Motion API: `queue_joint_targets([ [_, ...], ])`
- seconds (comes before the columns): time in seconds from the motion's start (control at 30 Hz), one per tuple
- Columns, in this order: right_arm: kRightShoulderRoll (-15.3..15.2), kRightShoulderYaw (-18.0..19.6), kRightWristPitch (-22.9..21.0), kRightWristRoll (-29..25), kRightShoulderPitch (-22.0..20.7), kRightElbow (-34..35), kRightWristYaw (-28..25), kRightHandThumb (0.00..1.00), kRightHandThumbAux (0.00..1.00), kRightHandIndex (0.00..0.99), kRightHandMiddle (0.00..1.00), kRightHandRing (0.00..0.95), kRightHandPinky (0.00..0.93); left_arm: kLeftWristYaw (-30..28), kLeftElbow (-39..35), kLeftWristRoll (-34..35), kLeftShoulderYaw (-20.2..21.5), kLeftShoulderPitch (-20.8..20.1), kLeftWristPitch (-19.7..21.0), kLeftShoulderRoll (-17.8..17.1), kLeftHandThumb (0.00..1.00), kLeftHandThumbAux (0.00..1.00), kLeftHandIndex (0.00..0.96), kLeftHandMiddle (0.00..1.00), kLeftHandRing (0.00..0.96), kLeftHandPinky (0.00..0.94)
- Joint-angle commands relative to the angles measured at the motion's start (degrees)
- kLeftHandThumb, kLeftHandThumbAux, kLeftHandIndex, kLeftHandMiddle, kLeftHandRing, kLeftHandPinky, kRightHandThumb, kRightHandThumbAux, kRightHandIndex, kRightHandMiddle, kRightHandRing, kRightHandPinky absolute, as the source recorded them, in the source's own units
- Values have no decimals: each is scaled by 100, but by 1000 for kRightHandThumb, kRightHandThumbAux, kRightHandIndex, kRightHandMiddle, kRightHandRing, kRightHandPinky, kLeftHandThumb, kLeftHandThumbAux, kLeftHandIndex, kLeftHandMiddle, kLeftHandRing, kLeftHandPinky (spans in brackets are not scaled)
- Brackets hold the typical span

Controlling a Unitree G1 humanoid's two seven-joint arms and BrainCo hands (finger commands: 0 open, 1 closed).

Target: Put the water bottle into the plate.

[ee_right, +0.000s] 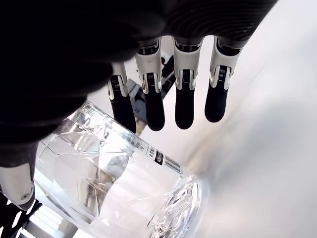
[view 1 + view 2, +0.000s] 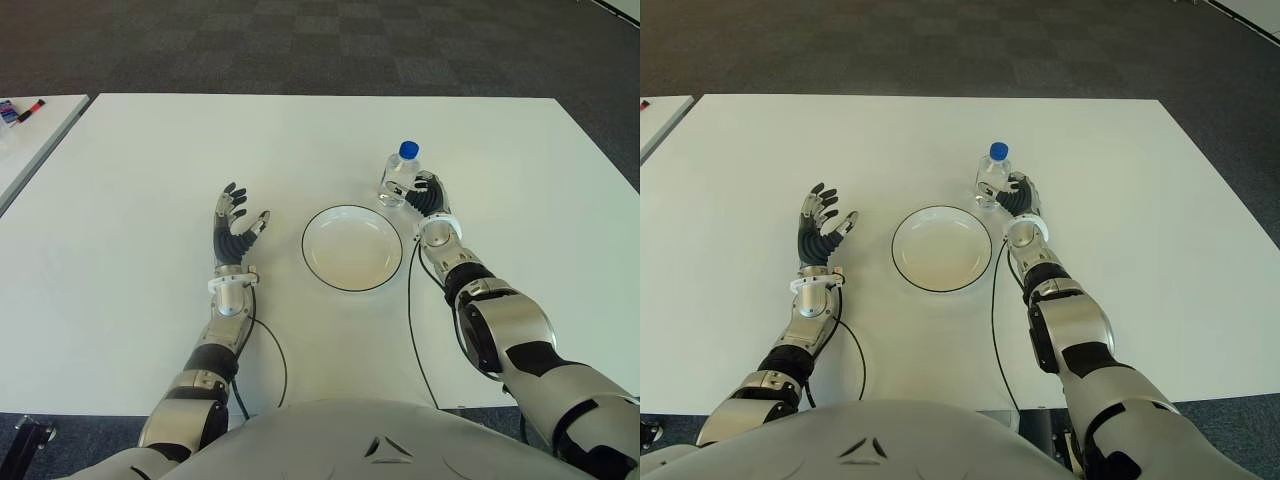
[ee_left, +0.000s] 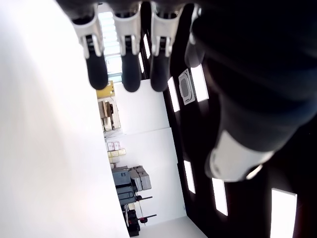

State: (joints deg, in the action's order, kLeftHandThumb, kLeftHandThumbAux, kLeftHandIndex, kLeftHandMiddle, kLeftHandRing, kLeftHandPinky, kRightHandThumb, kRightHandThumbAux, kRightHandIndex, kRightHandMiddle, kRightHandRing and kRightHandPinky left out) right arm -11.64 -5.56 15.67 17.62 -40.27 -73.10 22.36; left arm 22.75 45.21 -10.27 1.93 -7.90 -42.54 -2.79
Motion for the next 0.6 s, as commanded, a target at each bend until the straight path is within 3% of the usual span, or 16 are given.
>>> queue_joint_targets([
  [0.03,66,49,87,-73,99,-4,-15,625,533,317,259,233,261,7,164,-48,8,145,34,-7,213,792,131,216,226,248],
  [0.47,60,22,137,-26,111,3,60,634,539,342,283,261,296,-14,152,-24,12,150,-19,-2,225,791,127,213,221,250],
  [0.6,59,10,156,-12,113,4,89,692,671,402,300,279,321,-41,142,-5,11,154,-12,3,229,789,119,206,217,243],
])
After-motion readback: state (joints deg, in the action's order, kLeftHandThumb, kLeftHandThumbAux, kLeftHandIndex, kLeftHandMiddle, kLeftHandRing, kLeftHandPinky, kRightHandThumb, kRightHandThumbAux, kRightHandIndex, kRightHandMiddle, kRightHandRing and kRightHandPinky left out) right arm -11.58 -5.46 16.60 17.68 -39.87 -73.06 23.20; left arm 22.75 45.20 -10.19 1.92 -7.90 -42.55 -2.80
